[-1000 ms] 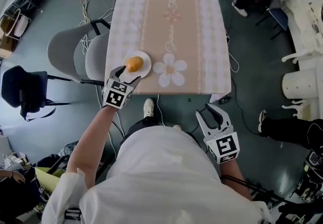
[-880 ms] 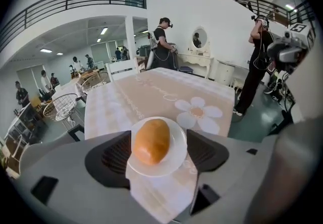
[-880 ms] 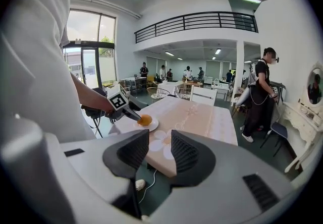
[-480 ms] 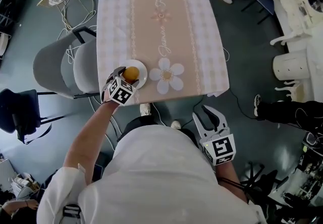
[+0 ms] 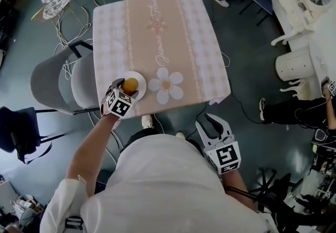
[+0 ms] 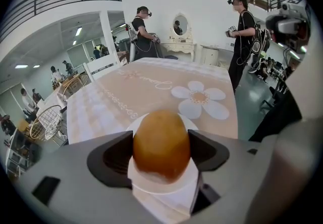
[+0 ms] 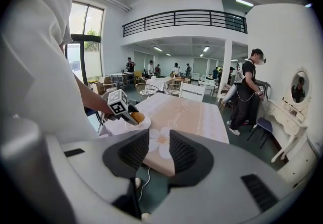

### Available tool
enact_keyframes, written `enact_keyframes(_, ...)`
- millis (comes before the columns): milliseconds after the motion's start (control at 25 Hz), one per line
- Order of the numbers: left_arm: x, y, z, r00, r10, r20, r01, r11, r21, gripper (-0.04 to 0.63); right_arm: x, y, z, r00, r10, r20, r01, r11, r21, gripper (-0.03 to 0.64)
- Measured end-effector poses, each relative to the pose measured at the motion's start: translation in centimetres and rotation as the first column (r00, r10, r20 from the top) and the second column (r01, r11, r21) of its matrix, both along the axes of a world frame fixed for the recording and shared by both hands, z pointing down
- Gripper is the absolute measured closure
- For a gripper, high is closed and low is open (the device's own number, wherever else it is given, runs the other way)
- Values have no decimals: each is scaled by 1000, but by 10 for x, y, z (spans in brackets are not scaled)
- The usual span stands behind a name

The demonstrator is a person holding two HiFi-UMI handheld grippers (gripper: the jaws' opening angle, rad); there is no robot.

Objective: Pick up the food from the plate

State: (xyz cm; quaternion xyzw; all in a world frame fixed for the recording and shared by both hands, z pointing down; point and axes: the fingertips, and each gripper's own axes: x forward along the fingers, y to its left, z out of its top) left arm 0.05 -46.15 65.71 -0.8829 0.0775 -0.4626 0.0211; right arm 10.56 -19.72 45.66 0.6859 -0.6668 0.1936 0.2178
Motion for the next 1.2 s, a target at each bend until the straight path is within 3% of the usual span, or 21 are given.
enact_keyframes(280, 2, 13, -48, 992, -75, -103, 73, 997, -21, 241, 6, 14, -3, 999, -34, -3, 34, 999, 28, 482)
enact_keyframes(520, 9, 40, -107, 966, -121, -227, 121, 993, -14, 242, 10, 29, -3, 996, -94, -4, 94, 994, 49, 482)
enact_keyframes(1000, 25, 147, -218, 906, -139, -400, 161, 987, 23, 242, 20, 89, 4, 976, -217, 19, 215, 974, 74, 483)
enact_keyframes(1200, 25, 197, -249, 892, -132, -432, 168, 985, 44, 242, 20, 115, 10, 960, -279, 30, 276, 957, 86, 483)
